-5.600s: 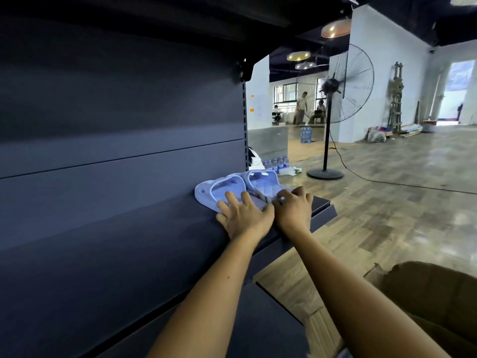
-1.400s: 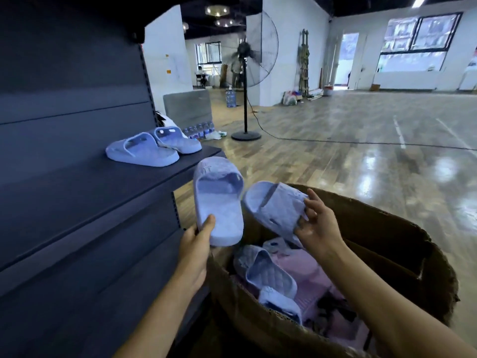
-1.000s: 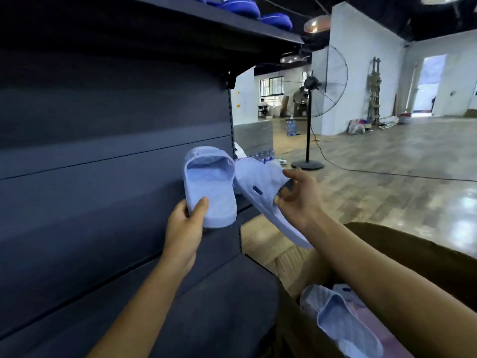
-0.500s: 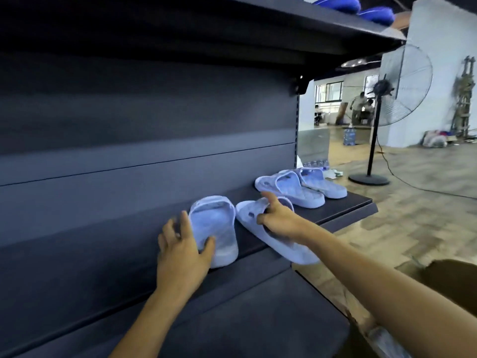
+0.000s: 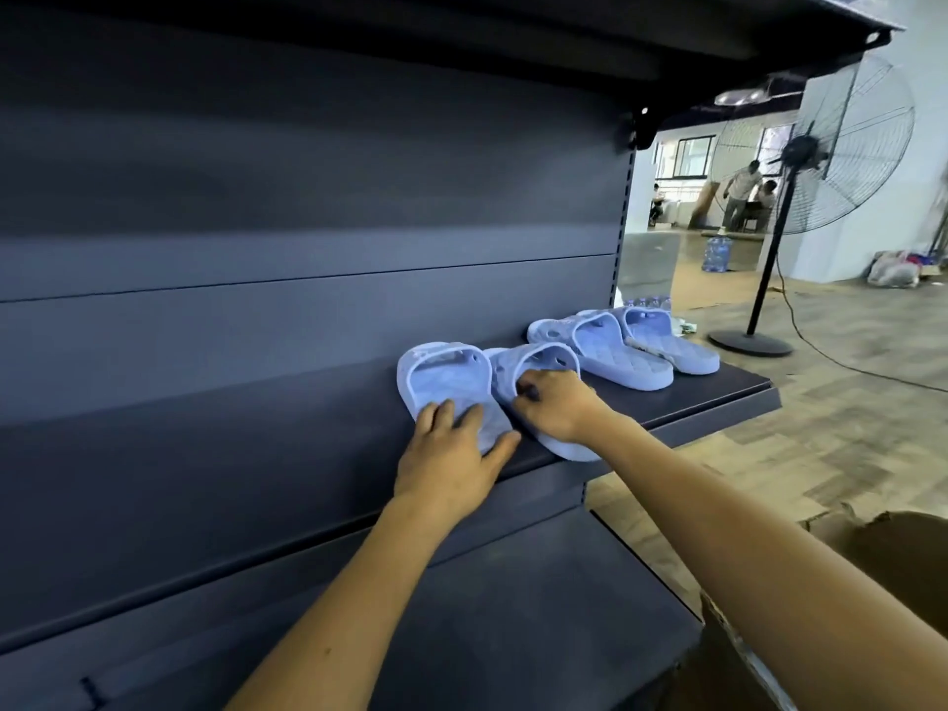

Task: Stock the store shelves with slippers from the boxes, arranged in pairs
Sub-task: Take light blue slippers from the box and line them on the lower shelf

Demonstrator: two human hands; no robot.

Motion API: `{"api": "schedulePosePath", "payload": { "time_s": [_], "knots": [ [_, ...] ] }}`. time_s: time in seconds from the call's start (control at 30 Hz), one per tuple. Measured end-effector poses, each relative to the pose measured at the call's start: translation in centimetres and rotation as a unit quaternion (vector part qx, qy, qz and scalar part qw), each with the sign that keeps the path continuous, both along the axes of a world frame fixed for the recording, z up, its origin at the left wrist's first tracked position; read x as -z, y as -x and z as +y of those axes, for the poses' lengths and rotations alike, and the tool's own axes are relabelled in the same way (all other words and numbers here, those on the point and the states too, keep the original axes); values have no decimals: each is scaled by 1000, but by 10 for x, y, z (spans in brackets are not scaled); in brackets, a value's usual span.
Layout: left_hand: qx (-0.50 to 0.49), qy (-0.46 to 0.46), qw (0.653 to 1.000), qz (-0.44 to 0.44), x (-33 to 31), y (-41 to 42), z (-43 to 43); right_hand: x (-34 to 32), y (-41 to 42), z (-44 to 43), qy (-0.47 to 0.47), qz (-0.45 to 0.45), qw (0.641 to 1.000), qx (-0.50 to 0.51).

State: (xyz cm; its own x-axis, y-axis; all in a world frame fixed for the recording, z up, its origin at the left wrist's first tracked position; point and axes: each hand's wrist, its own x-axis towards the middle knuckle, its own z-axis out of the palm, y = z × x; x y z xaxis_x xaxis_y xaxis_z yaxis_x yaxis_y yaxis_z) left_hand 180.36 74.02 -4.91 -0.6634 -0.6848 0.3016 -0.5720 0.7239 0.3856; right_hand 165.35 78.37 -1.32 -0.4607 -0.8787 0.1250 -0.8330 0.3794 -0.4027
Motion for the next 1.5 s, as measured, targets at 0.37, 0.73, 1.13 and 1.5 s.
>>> {"api": "schedulePosePath", "payload": {
  "time_s": [0.37,0.73,1.13,1.5],
  "knots": [
    [-3,-19,997,-78,-3,16,-6,43,8,42,143,169,975,14],
    [-12,-53,993,-100,-1,58,-29,29,43,-10,-12,116,991,67],
    [-18,21,999,-46,-2,52,-30,70,29,61,257,-23,961,97],
    [302,49,952,20,54,140,163,96,71,242,-6,-22,986,166]
  ]
}}
